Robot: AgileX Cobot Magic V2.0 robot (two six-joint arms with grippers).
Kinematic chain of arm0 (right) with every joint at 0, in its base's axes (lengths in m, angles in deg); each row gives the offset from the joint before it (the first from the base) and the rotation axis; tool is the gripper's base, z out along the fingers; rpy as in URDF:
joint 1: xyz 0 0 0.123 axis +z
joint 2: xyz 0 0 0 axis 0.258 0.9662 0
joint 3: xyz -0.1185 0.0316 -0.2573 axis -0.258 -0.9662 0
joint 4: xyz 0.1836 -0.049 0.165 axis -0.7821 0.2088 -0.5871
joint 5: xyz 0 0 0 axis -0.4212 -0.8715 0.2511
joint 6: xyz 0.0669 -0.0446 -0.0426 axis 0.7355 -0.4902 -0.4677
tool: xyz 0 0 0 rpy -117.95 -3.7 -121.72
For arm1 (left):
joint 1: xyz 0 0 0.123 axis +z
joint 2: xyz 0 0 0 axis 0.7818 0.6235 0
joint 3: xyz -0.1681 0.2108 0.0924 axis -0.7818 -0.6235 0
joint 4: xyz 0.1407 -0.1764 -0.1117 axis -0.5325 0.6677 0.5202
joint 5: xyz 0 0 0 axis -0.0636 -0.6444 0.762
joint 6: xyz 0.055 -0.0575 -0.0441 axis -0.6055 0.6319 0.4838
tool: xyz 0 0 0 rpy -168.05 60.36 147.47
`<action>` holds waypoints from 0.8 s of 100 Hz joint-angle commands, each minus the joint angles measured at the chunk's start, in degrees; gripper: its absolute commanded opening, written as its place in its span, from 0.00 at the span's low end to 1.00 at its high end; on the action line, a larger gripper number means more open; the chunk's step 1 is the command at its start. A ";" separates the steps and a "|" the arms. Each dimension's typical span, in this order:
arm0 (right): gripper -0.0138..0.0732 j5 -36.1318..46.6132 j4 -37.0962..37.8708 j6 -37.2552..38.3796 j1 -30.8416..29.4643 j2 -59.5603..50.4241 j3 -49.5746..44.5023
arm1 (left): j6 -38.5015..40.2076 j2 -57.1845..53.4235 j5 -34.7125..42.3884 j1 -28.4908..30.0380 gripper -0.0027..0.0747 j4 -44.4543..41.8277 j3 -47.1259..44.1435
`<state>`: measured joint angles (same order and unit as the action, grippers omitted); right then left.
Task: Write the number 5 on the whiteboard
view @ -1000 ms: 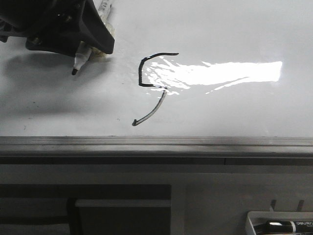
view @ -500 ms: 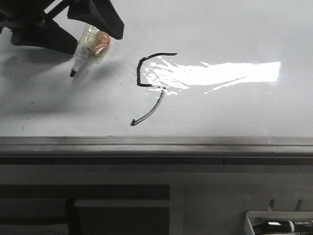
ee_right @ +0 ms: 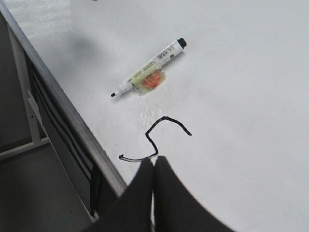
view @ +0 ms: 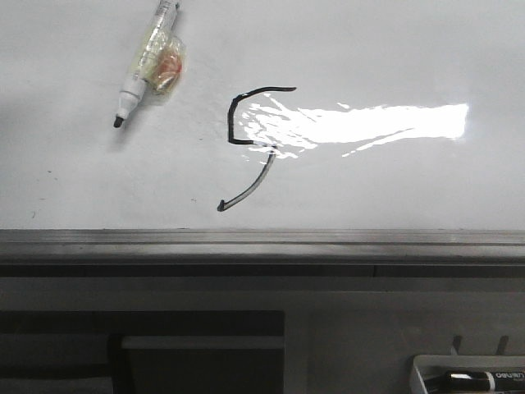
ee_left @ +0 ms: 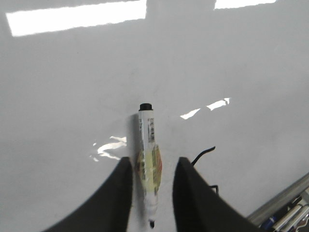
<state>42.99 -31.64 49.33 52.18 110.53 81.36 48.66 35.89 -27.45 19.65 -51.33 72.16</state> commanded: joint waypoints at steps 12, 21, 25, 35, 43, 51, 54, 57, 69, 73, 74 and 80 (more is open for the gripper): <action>0.09 14.41 0.40 0.01 -0.30 -12.62 -12.16 | -0.03 -16.09 0.52 0.00 0.01 -3.96 -7.41; 0.09 18.54 0.40 0.01 -0.30 -19.21 -18.98 | -0.03 -23.04 0.52 0.00 0.01 -3.96 -12.05; 0.09 19.39 0.40 0.01 -0.30 -21.93 -21.44 | -0.03 -25.79 0.52 0.00 0.01 -3.96 -13.96; 0.09 19.97 0.40 0.01 -0.30 -27.33 -25.41 | -0.03 -30.82 0.52 0.00 0.01 -3.71 -17.44; 0.09 19.86 0.40 0.01 -0.30 -30.68 -26.66 | -0.03 -33.51 0.52 0.00 0.01 -3.00 -19.08; 0.09 19.84 0.40 0.01 -0.30 -32.29 -26.95 | -0.03 -34.96 0.63 0.00 0.01 -2.88 -20.17; 0.09 19.95 0.40 0.01 -0.30 -32.63 -26.95 | -0.03 -35.07 0.63 0.00 0.01 -2.88 -20.43; 0.09 19.96 0.40 0.01 -0.30 -32.66 -26.95 | -0.03 -35.07 0.63 0.00 0.01 -2.88 -20.59; 0.09 19.96 0.40 0.01 -0.30 -32.66 -26.95 | -0.03 -35.07 0.51 0.00 0.01 -2.88 -21.16; 0.09 19.96 0.40 0.01 -0.30 -32.66 -26.95 | -0.03 -35.07 0.51 0.00 0.01 -2.88 -21.25; 0.09 19.96 0.40 0.01 -0.30 -32.66 -26.95 | -0.03 -35.07 0.51 0.00 0.01 -2.88 -21.25; 0.09 19.96 0.40 0.01 -0.30 -32.66 -26.95 | -0.03 -35.07 0.51 0.00 0.01 -2.88 -21.25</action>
<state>57.96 -31.54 49.33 52.18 77.39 53.08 48.56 0.32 -31.17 19.65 -55.04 49.52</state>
